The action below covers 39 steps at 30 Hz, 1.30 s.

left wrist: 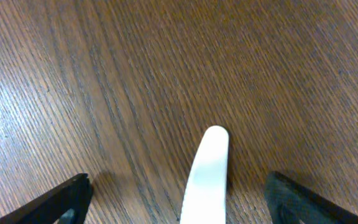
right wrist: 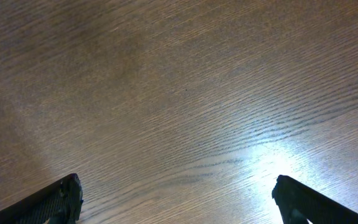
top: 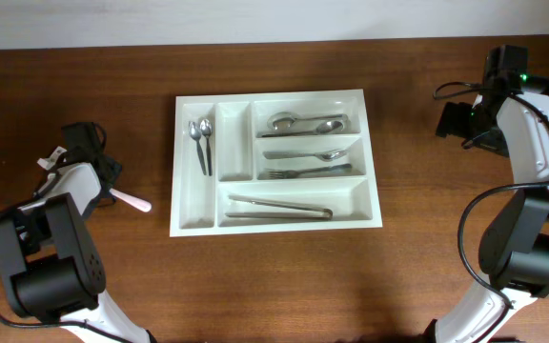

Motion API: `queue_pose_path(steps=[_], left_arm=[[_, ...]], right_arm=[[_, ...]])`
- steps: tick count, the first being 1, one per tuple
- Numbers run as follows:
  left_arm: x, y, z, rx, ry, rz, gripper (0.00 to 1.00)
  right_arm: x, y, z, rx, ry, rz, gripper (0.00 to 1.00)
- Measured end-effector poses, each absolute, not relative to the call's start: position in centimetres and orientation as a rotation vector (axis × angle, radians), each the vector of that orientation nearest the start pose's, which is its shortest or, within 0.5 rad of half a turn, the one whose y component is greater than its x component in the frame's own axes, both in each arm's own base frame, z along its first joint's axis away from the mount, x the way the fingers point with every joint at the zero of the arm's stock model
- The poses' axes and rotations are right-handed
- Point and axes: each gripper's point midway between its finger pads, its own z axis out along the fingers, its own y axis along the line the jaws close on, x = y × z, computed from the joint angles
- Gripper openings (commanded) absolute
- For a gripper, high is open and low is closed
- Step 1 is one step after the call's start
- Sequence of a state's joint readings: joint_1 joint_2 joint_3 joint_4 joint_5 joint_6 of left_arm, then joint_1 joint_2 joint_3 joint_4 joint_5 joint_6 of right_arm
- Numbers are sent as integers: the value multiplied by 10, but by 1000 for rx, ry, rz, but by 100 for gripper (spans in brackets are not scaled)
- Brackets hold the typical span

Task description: Pack container

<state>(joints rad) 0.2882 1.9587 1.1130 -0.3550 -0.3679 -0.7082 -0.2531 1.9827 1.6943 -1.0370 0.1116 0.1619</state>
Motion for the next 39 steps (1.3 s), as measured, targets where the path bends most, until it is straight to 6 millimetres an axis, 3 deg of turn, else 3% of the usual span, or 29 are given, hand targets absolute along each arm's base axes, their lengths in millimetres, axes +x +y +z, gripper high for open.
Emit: queue_pose_path(steps=[5,20,22,30,39], left_arm=[[376,172,-5,-1354,2362,339,92],[350,125,-7,-1294,2652,106,89],[346,119,-7,-1301,2679,72,81],[338,99,-8,-1323,2744,-64,67],[340,81,-7,-1295,2775,-148,66]], right_arm=[[418,-128,106,615,2830,-177,99],[418,-128,106,616,2830,-177,99],[418,-128,106,615,2830,-177,99],[418,-128,106,616,2830,-177,99],[418,-128,106,616,2830,-177,99]])
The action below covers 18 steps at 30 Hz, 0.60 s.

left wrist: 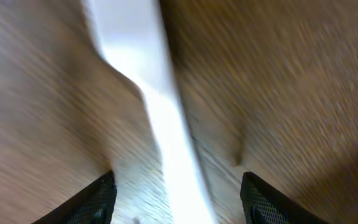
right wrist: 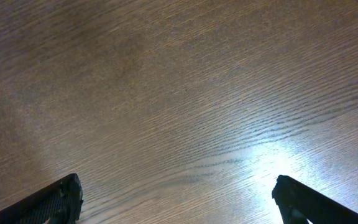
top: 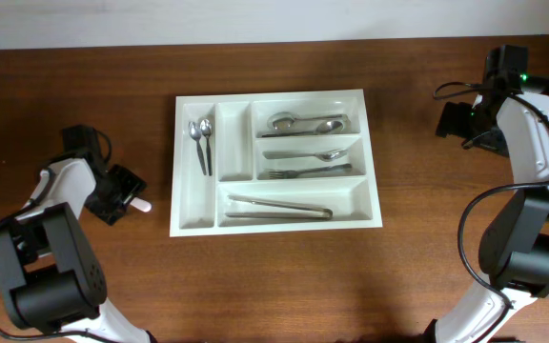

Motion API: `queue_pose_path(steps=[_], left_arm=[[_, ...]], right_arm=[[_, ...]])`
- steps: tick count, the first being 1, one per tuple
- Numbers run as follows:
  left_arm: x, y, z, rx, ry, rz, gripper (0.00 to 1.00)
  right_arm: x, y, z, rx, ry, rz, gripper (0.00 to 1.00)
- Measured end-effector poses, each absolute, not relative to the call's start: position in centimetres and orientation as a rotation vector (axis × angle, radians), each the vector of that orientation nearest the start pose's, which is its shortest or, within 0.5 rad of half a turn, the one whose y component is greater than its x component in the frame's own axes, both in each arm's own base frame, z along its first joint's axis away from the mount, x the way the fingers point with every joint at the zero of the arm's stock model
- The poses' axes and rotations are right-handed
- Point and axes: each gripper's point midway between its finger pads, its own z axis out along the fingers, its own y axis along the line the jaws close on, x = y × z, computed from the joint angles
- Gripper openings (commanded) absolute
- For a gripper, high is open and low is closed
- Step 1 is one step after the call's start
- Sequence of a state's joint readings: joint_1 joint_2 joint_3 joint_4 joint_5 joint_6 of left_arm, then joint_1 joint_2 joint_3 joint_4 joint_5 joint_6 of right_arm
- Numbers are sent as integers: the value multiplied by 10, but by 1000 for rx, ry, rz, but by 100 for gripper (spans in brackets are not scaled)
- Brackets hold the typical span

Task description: Pack container

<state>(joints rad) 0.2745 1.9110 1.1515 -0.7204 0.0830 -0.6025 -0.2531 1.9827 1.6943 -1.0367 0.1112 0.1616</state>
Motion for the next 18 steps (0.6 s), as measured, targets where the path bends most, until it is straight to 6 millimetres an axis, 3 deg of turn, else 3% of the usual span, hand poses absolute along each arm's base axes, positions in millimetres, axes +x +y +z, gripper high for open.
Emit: queue_pose_path(steps=[8,14,18], left_arm=[[348,47,-7,-1173,2828,-167,61],[348,46,-7,-1182,2825,-155,61],[347,47,-7,-1200,2821,-144,53]], right_arm=[[418,-128,106,616,2830,-178,99],[418,-128,106,615,2830,-178,99],[418,-128,106,616,2830,-177,99]])
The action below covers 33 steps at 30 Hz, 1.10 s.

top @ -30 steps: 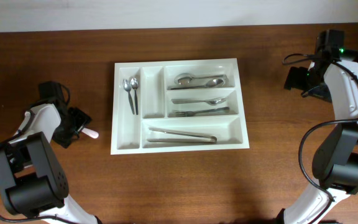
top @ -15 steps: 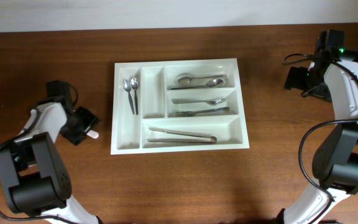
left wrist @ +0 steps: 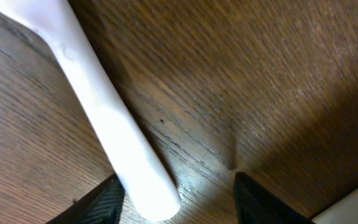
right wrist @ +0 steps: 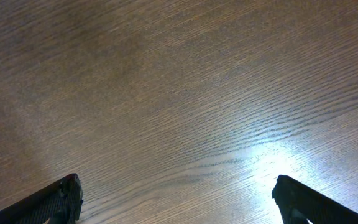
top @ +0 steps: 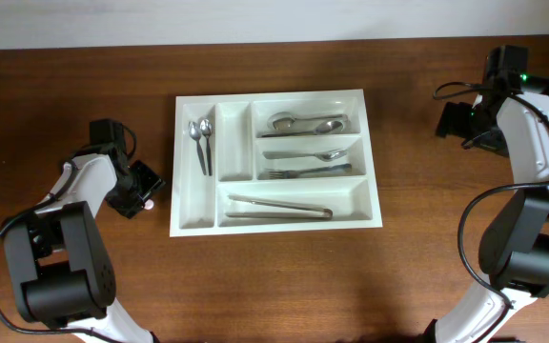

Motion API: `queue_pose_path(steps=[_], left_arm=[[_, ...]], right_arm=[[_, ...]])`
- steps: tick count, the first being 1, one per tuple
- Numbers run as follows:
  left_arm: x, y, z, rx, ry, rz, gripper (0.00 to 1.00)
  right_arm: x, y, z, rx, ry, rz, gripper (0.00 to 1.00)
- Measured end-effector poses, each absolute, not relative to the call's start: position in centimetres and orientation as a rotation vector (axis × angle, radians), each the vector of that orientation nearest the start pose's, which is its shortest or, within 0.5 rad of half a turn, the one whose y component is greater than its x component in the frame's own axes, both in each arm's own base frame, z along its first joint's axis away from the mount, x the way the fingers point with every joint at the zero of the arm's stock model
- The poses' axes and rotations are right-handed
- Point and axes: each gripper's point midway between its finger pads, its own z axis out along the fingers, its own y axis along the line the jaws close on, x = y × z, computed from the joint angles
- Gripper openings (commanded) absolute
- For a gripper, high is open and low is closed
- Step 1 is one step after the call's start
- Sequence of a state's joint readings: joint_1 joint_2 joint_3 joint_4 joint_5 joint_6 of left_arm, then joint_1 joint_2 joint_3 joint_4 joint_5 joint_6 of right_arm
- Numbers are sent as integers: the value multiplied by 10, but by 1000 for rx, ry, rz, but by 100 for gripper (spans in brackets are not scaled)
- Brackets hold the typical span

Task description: Pack container

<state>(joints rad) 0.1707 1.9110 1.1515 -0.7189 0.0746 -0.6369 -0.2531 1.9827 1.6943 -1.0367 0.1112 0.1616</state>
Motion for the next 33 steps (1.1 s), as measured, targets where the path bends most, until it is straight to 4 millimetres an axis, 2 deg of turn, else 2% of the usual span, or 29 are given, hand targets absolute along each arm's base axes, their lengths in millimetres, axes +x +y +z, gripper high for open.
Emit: queue_pose_path(steps=[4,9,14,20,33], left_arm=[[344,50,-8,-1217,2821,-108,42],[342,52,-8,-1222,2821,-82,40],[340,55,-8,-1235,2819,-57,24],[339,56,-9,-1239,2818,-41,22],[347,62,-4,-1200,2818,36,9]], right_arm=[[418,-128,106,616,2830,-177,99],[418,-128,106,616,2830,-177,99],[418,-128,106,616,2830,-178,99],[418,-128,106,616,2830,-177,99],[418,-128,106,615,2830,-178,99]])
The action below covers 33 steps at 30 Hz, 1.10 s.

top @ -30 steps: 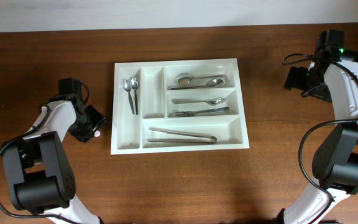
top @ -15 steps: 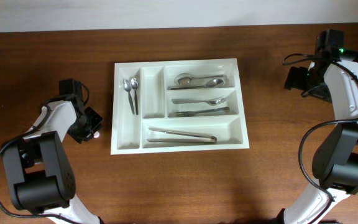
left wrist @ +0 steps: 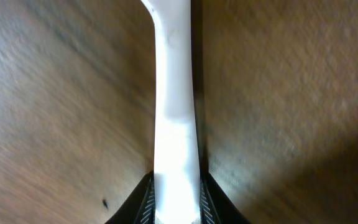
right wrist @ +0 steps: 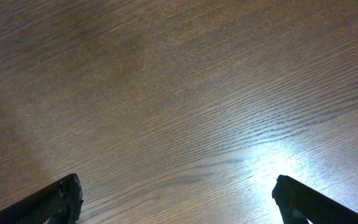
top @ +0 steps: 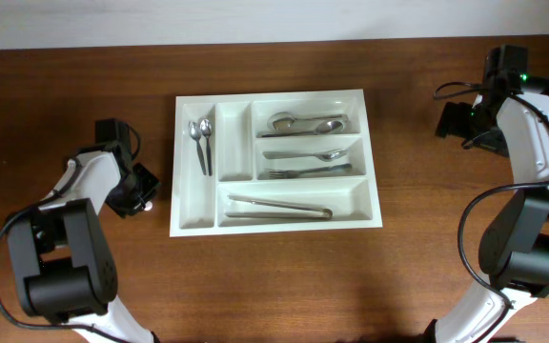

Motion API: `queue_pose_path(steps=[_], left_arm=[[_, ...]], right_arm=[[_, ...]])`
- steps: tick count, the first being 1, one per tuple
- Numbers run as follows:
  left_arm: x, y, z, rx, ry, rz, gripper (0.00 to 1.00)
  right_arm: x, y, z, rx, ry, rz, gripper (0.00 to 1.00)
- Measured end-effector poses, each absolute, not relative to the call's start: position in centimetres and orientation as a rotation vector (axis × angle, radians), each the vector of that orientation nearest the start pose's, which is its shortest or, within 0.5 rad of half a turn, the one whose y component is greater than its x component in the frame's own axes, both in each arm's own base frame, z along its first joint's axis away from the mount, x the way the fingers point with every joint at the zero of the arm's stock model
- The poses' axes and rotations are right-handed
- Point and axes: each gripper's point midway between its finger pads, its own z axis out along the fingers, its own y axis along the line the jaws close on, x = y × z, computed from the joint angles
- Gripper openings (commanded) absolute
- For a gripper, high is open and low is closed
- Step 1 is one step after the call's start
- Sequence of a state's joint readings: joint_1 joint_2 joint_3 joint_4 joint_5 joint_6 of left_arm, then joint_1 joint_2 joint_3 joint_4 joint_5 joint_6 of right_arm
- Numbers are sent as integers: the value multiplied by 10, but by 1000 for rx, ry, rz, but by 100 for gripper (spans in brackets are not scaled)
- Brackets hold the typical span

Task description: Pack container

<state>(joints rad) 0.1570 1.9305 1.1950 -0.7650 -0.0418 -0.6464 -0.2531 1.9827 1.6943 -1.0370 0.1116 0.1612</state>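
Note:
A white cutlery tray lies in the middle of the table with spoons, forks and tongs in its compartments. Just left of it my left gripper is shut on a white plastic utensil; in the left wrist view its handle runs straight up from between the two fingers, lying on the wood. In the overhead view the gripper hides nearly all of the utensil. My right gripper is at the far right back of the table, open over bare wood.
The tray's narrow left compartment holds two small spoons at its far end. Tongs lie in the front compartment. The right arm stands along the table's right edge.
My left gripper was open around the white utensil's handle; now its fingers are shut on the handle, which lines up straight between them. The right arm has not moved.
At first my left gripper stood open farther left, with the utensil lying toward the tray. Then it was over the utensil, nearer the tray, open and straddling the handle. Now it grips the handle. The right gripper stayed open in one place throughout.

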Motion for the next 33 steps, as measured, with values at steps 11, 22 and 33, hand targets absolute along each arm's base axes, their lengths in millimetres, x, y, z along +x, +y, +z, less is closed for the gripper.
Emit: queue_pose_path(steps=[11,22,33], left_arm=[[370,87,7,-1126,2813,215,6],[402,95,34,-955,2783,219,4],[458,70,86,-662,2713,86,4]], right_arm=[[418,-128,106,616,2830,-178,99],[418,-128,106,616,2830,-178,99],[418,-128,106,616,2830,-177,99]])
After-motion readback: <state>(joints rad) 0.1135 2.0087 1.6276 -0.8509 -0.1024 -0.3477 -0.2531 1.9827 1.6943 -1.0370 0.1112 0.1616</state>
